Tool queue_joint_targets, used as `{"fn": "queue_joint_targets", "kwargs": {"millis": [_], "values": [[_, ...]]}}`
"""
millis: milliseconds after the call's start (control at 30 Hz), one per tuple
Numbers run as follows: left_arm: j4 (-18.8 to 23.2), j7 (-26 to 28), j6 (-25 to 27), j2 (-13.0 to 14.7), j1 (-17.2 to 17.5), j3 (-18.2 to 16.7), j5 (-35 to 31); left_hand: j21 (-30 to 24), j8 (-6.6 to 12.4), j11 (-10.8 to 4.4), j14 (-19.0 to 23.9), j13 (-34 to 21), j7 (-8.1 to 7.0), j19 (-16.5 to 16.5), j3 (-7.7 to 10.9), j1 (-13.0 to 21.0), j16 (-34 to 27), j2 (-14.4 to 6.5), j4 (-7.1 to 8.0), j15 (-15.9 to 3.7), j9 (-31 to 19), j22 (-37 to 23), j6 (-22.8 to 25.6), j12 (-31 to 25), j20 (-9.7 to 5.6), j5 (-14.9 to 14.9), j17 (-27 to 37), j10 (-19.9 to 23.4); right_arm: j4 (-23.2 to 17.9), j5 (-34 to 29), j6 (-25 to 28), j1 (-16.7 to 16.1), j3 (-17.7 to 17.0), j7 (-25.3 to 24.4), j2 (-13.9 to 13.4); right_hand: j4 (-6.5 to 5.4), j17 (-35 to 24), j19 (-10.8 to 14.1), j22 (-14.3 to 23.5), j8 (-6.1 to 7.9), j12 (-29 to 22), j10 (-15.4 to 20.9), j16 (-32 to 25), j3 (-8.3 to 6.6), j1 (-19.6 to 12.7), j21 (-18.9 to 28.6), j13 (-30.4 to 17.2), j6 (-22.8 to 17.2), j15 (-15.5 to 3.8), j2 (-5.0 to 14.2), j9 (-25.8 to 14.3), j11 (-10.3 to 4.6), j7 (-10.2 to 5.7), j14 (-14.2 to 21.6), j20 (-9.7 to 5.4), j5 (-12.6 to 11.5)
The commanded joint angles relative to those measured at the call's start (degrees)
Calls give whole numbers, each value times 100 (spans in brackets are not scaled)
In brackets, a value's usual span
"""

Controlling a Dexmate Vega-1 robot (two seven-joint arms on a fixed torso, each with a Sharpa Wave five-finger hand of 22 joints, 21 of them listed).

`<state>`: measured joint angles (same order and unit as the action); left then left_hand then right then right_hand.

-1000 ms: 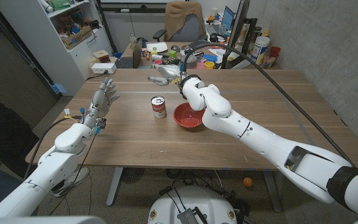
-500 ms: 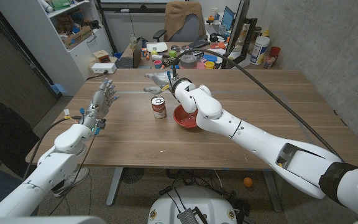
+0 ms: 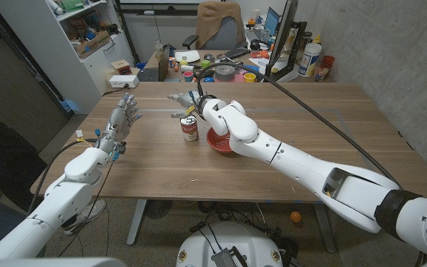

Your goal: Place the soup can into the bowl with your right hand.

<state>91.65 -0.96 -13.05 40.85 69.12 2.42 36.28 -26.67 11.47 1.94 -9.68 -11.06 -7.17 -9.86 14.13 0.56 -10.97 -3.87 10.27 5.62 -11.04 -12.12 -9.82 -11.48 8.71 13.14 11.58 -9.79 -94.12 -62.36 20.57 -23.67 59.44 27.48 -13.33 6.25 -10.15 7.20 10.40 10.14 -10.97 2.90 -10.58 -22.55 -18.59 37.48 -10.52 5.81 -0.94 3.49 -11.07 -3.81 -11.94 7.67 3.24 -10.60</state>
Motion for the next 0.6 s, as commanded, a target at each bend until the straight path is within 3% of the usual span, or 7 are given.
{"fn": "queue_joint_targets", "kwargs": {"millis": [33,267,600], "values": [[-48,-63,41,0,-60,52,10,6,21,45,-1012,-20,23,-716,-27,-27,-41,-161,-14,34,-31,-14,-1426,-30,19,30,25,-1068,298,-371,-108,95,110,549,144,87,-9,196,2,22,6,-84,-7,-6,-137,30,-32,66,-23,-18,-15,-79,-61,8,13,25],[-35,-70,72,7,-68,71,11,7,23,44,-1020,-20,20,-719,-40,-26,-41,-162,-14,39,-31,-15,-1420,-31,22,33,25,-1071,358,-687,-24,95,175,829,193,165,-9,584,-14,47,-20,-155,-47,74,-221,93,-30,168,-73,-124,-19,-130,-65,122,92,56],[-44,-109,118,20,-90,101,24,8,27,46,-1028,-21,18,-722,-63,-25,-42,-164,-14,44,-31,-17,-1405,-35,26,38,25,-1072,630,-777,-228,166,268,1161,339,196,-4,852,-42,40,9,-343,-51,183,-272,71,-26,339,-36,-237,-23,-107,-64,204,293,35]]}}
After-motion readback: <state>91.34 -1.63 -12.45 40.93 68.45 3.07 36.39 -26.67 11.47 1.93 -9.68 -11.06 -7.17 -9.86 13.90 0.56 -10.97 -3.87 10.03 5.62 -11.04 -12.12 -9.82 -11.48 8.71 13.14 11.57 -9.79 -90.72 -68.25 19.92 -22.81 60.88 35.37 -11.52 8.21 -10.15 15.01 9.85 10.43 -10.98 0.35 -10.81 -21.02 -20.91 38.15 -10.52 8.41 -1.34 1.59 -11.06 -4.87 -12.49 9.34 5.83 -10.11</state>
